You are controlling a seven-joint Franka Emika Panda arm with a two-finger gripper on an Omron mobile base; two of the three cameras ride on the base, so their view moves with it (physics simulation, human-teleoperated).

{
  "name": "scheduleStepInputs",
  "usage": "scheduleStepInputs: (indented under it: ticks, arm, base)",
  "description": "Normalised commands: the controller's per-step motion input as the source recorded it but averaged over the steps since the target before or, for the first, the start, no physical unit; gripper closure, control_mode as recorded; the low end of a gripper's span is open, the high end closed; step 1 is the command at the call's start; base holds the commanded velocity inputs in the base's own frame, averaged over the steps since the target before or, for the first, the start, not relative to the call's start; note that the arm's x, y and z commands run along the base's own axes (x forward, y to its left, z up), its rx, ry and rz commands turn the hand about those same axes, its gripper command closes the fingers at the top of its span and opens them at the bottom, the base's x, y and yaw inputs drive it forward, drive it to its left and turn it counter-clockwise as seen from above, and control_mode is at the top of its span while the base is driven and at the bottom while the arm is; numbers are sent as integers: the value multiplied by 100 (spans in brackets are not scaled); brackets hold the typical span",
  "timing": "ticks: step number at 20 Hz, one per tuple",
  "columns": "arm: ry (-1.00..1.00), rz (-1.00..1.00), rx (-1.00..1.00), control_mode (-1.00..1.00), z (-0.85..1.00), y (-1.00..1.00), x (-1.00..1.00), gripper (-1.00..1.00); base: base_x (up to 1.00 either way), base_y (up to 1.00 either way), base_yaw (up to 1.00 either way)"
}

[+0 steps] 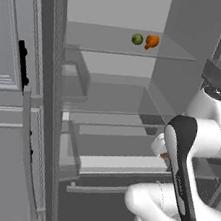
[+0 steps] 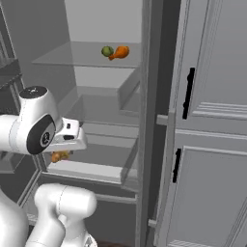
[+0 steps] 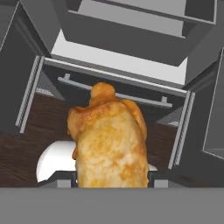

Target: Place one lime and one chicken drumstick in each tupperware on the nearby counter, to pack two identical lunches.

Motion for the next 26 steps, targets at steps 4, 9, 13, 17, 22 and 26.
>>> scheduleStepInputs:
  ticks: [4, 9, 13, 17, 22, 26]
  arm:
    - [0, 0, 0, 100, 0, 0, 0, 100]
    - [0, 0, 0, 100, 0, 0, 0, 100]
    - [0, 0, 0, 100, 0, 0, 0, 100]
    - [0, 0, 0, 100, 0, 0, 0, 100]
    - [0, 0, 0, 100, 0, 0, 0, 100]
    - [0, 0, 0, 100, 0, 0, 0, 100]
  base:
    - [-100, -1, 0]
    - [-100, 4, 12]
    - [-76, 31, 43]
    - [-30, 59, 67]
    - [-11, 64, 65]
    - [0, 62, 54]
